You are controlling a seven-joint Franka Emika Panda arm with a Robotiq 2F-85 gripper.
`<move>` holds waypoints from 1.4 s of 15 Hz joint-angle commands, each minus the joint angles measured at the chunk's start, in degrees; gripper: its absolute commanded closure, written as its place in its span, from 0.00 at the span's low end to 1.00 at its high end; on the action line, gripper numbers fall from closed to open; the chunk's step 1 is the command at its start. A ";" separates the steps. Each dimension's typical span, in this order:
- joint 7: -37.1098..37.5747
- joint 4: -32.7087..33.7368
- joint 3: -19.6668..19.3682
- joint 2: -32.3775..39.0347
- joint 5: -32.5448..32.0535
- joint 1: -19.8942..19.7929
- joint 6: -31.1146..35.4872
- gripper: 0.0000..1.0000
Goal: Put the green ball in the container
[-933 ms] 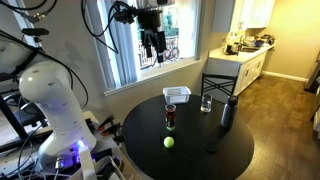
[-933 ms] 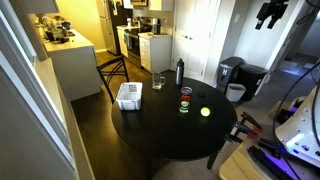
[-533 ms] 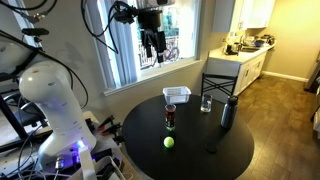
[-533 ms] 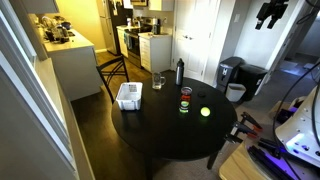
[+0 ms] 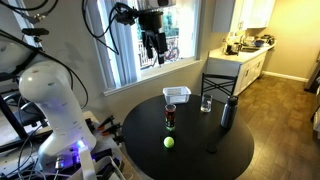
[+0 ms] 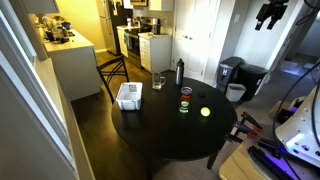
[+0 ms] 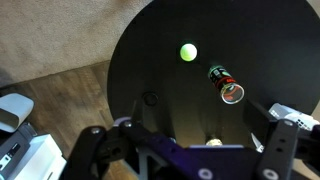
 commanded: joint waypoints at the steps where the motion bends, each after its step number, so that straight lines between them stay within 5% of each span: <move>1: 0.81 -1.11 -1.17 3.48 -0.18 -1.48 3.99 0.00; 13: -0.98 -0.23 -9.38 25.49 6.13 -4.17 17.60 0.00; 21: -4.55 1.17 -7.40 40.29 13.76 -3.72 29.93 0.00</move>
